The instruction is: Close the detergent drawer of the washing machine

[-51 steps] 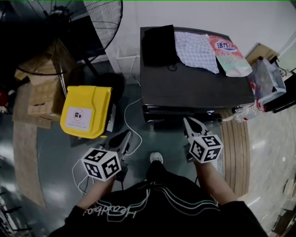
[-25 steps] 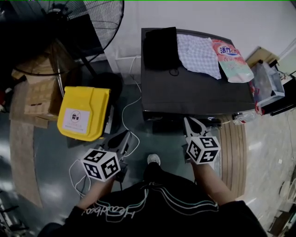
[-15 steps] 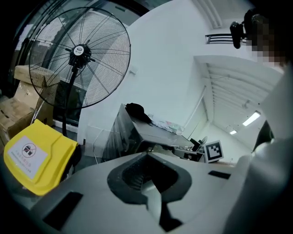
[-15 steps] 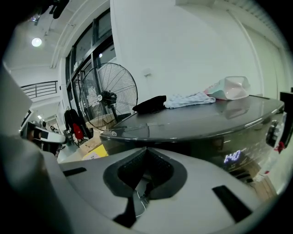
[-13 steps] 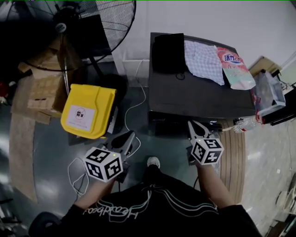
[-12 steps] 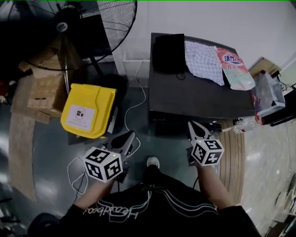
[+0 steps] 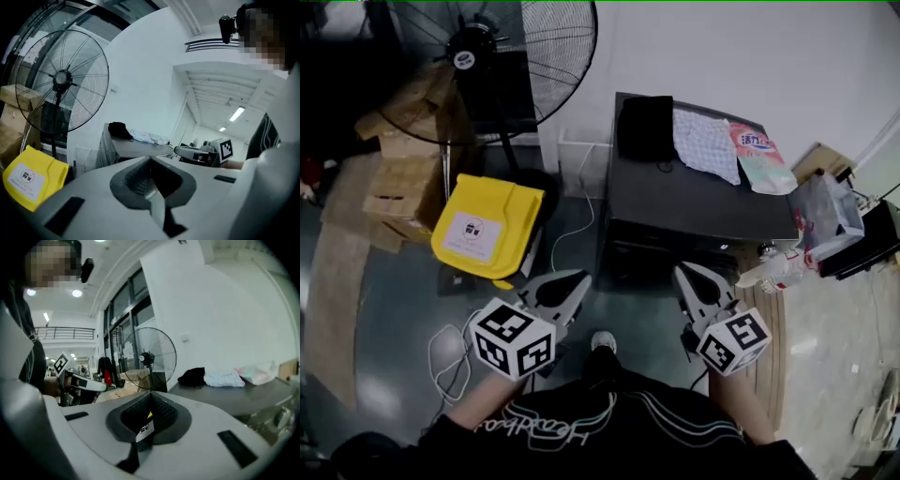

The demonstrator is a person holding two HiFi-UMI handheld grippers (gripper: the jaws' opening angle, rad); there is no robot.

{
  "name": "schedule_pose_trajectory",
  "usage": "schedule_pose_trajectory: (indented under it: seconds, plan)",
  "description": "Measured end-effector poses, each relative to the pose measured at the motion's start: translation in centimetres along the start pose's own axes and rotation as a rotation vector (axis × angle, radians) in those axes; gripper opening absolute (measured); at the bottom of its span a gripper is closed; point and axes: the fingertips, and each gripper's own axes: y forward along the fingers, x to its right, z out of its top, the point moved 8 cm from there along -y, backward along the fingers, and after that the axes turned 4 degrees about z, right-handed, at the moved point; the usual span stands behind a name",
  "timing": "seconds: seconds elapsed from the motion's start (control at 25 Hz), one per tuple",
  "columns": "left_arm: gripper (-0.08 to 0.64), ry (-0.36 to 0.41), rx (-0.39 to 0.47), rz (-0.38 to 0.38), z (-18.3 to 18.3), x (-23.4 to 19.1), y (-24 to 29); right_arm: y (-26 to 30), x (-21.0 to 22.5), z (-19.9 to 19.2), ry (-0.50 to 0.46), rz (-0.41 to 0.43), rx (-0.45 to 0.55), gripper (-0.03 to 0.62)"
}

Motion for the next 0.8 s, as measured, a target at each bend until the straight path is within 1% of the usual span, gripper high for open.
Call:
schedule_pose_trajectory:
  seconds: [0.08, 0.2, 0.32, 0.4, 0.56, 0.8]
  plan:
    - [0.023, 0.042, 0.016, -0.022, 0.6, 1.5, -1.6, -1.1, -2.5, 1.6, -0.059, 0.036, 0.021, 0.026]
    - [0.023, 0.092, 0.036, -0.054, 0.9, 3.5, -4.0, -2.8, -5.3, 2.9, -0.066, 0.077, 0.052, 0.026]
    - [0.023, 0.079, 0.064, -0.092, 1.0, 4.8, -5.9, -4.4, -7.1, 3.0, -0.049, 0.092, 0.076, 0.026]
    - [0.023, 0.082, 0.077, -0.091, 1.0, 5.4, -7.0, -5.4, -8.1, 2.9, -0.029, 0.101, 0.088, 0.026]
    - [0.023, 0.115, 0.089, -0.089, 0.6, 6.8, -8.8, -7.1, -9.9, 2.5, -0.02, 0.102, 0.109, 0.026]
    - [0.023, 0.138, 0.089, -0.094, -0.4, 8.2, -10.5, -8.8, -11.7, 0.8, 0.011, 0.097, 0.125, 0.026]
